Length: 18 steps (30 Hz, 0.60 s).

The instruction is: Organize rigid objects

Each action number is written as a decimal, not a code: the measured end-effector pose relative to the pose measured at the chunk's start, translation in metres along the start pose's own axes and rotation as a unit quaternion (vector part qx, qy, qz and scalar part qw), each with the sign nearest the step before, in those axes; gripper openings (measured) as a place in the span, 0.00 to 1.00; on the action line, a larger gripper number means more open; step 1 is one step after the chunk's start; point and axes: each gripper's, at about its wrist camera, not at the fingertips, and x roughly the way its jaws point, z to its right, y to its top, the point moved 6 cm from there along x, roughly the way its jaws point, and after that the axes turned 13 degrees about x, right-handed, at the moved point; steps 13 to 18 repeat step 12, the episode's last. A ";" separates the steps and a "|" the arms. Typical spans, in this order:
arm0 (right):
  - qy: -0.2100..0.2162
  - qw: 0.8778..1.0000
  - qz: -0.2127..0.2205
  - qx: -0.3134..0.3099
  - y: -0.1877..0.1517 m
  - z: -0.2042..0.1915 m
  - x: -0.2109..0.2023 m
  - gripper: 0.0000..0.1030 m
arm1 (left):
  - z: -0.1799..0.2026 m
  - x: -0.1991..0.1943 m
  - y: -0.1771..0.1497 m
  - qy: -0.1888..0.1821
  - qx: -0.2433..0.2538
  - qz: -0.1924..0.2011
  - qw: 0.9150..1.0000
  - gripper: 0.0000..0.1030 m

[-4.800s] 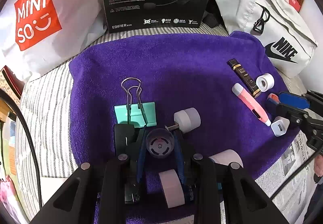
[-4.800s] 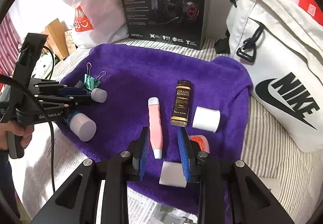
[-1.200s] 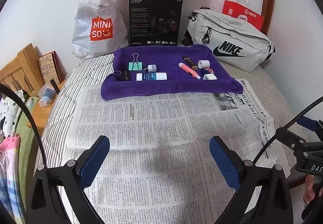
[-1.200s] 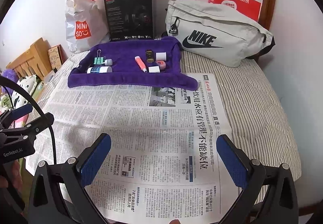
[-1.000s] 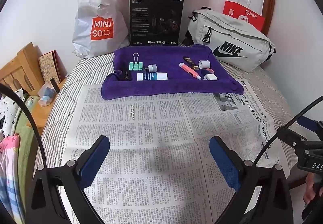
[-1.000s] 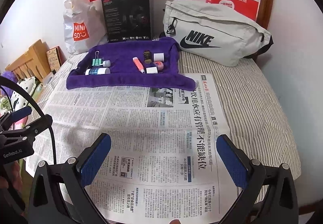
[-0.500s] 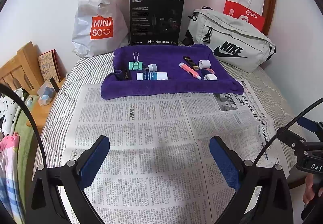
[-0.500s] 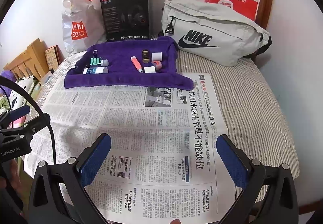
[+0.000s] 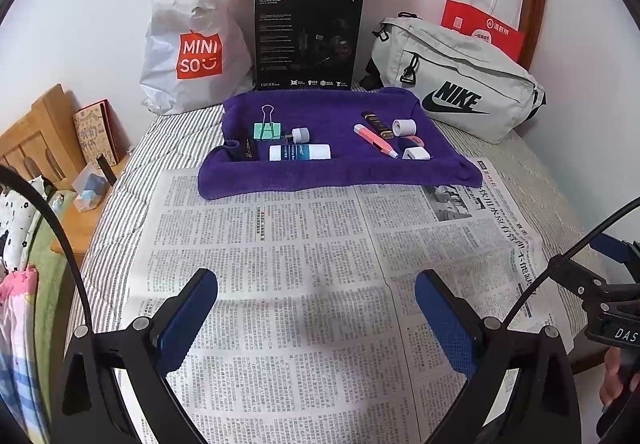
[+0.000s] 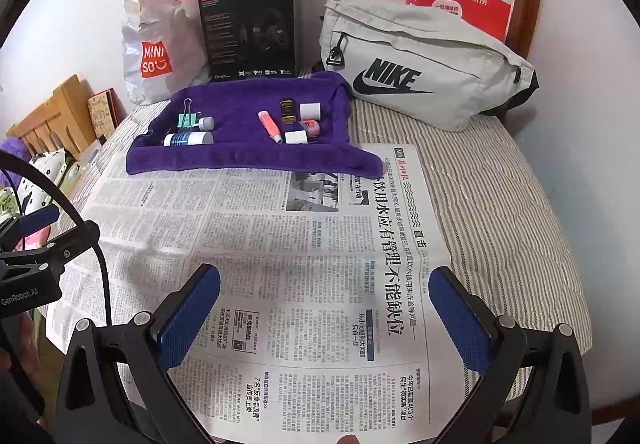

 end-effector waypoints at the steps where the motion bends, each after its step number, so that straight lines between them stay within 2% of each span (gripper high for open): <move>1: 0.000 1.000 0.000 0.001 0.000 0.000 0.000 1.00 | 0.000 0.000 0.000 0.000 0.000 0.000 1.000 0.97; 18: -0.002 1.000 -0.006 -0.001 0.000 0.001 0.006 1.00 | 0.001 0.006 0.002 0.004 0.000 0.000 1.000 0.97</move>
